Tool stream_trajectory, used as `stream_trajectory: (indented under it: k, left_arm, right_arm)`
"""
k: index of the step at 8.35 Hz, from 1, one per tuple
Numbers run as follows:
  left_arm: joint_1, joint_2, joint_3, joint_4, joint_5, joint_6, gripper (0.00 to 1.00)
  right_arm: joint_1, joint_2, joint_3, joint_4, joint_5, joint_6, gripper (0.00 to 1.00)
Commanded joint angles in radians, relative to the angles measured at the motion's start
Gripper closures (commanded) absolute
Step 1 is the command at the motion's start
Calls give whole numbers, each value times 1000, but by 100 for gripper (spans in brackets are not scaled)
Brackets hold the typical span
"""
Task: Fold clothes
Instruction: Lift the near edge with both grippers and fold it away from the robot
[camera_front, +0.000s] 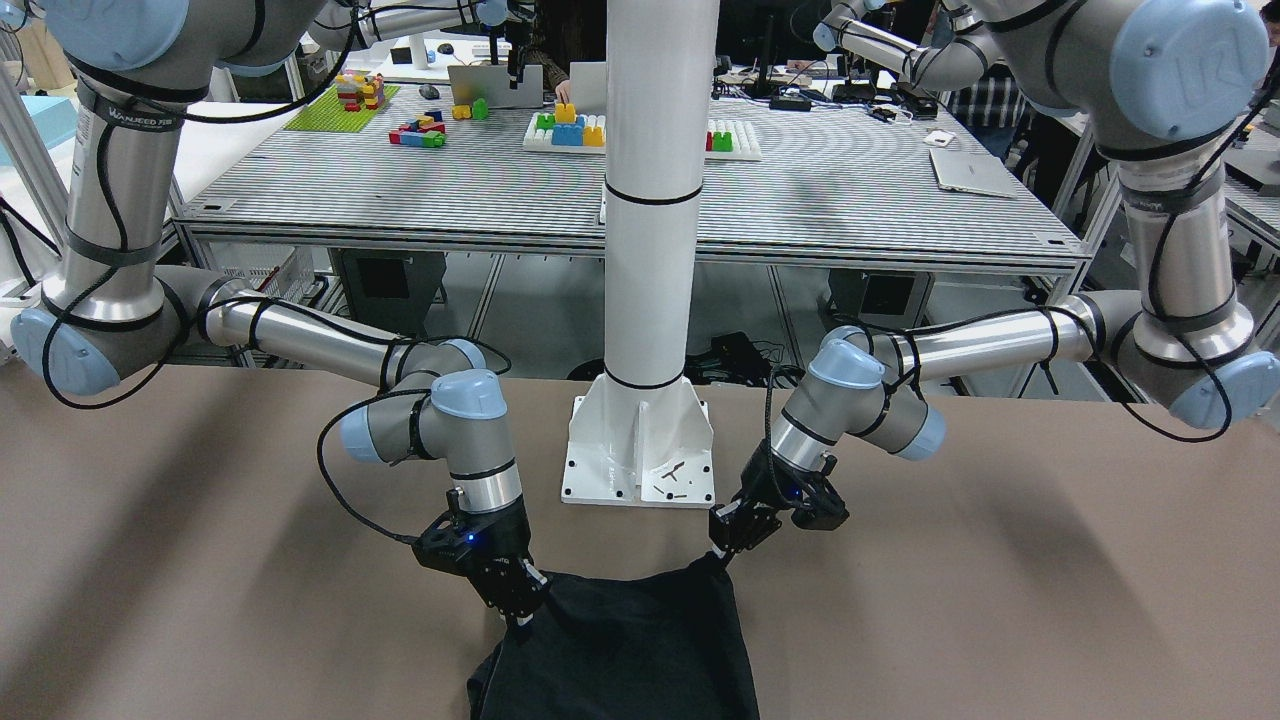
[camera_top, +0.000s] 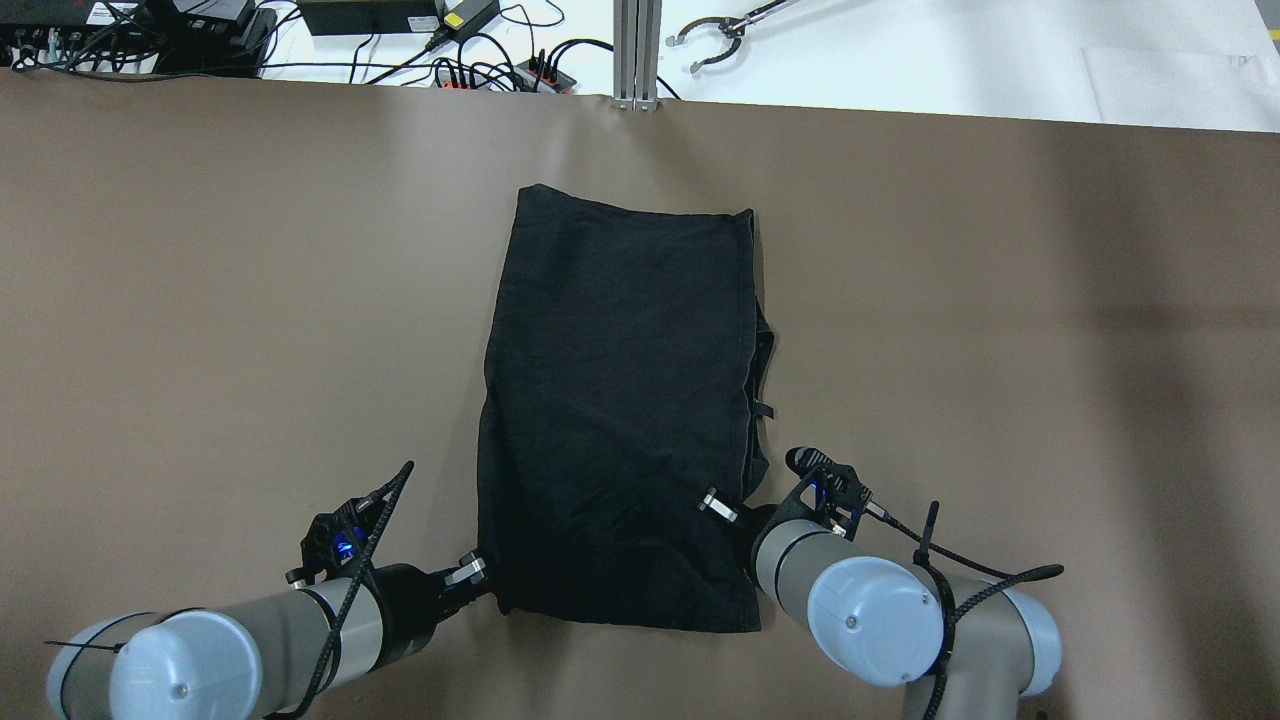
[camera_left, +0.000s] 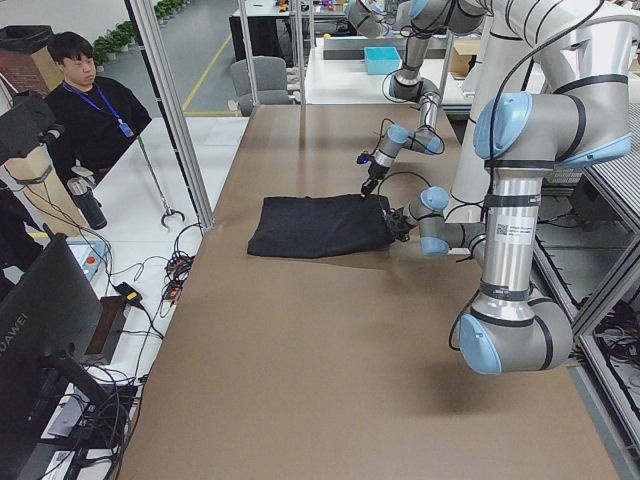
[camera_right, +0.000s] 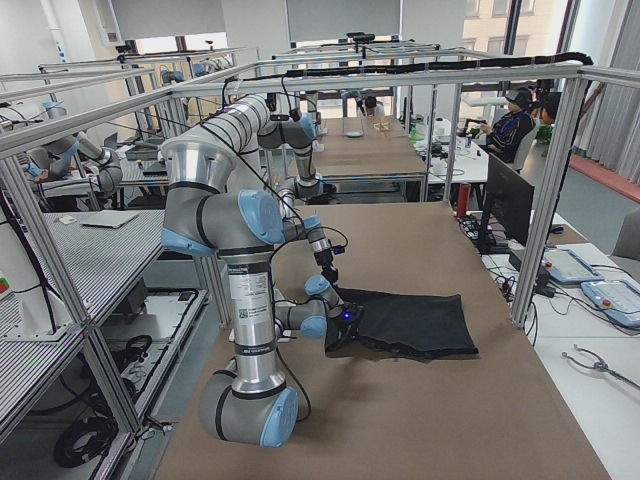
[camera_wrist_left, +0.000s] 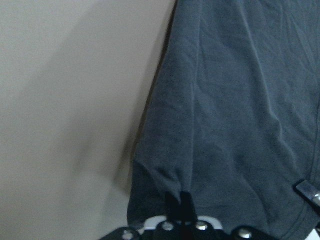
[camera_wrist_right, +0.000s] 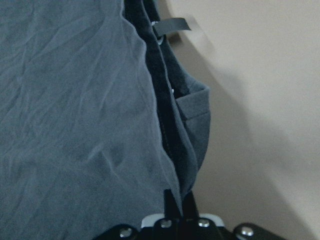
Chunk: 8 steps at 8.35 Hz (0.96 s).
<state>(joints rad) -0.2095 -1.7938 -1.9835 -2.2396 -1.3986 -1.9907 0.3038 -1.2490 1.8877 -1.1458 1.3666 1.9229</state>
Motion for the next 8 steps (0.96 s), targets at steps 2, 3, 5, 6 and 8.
stream_trajectory:
  k: [2,3,5,6,8]
  left_arm:
    - [17,159,-290,3,-138,7,100]
    - [9,190,-358,14,-141,7,100]
    - [-118,69,-307,133,-201,59,100]
    - [-231,-81,-240,246,-283,125,100]
    - [-352,-255,-114,409,-326,208,100]
  right_arm:
    - [-171,-214,312,-5,31,-39,100]
    - [-186,-249,399,-14,32,-39,100]
    - [-158,-190,398,-105,31,-45,100]
    - [-78,-122,331,-133,48,-82,100]
    - [29,-86,223,-124,86,-200,100]
